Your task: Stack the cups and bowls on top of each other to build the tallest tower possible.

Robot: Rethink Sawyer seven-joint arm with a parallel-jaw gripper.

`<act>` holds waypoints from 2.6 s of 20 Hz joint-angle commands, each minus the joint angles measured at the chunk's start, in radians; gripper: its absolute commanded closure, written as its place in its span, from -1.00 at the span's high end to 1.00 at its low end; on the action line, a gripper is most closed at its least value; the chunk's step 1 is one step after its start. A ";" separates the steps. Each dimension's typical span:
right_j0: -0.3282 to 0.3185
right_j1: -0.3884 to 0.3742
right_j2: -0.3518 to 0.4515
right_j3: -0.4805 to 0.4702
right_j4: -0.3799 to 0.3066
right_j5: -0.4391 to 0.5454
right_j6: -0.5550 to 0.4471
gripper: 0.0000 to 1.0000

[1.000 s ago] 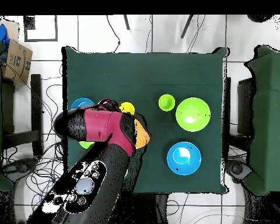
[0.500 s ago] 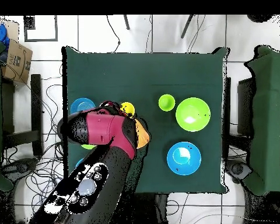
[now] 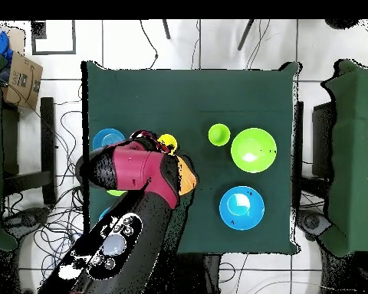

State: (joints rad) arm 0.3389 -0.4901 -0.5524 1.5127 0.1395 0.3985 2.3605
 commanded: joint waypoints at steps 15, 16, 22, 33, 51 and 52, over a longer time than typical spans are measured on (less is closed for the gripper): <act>0.060 0.064 0.069 0.070 -0.007 0.250 0.125 1.00; 0.060 0.063 0.069 0.071 -0.007 0.252 0.125 1.00; 0.056 0.039 0.072 0.087 -0.020 0.274 0.103 1.00; 0.002 0.051 0.134 0.132 0.035 0.079 0.150 1.00; -0.040 0.008 0.188 0.202 0.151 -0.127 0.186 1.00; -0.041 0.006 0.189 0.205 0.156 -0.135 0.185 1.00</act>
State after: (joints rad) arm 0.3151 -0.4806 -0.5170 1.6600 0.2502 0.3292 2.3605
